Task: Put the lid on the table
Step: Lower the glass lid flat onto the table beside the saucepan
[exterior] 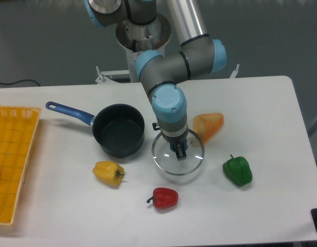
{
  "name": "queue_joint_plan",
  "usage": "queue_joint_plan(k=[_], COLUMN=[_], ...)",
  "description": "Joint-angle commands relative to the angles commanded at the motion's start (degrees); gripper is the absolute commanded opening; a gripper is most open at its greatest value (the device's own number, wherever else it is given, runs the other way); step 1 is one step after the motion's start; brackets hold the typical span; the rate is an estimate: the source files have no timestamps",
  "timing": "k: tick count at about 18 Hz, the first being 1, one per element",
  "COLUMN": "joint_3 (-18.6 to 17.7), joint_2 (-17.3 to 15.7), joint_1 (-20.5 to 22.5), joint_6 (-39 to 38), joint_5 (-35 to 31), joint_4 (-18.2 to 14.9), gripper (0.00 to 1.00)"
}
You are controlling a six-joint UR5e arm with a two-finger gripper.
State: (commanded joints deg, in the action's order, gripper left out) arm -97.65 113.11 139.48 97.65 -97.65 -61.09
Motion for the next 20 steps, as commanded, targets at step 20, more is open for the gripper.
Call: queue_joint_plan(k=[20], joint_3=[0.3], joint_2=[2.9], joint_1=[-1.2], joint_6=[-3.8], joint_5=[-0.1], joint_4=[1.0], gripper=[0.20])
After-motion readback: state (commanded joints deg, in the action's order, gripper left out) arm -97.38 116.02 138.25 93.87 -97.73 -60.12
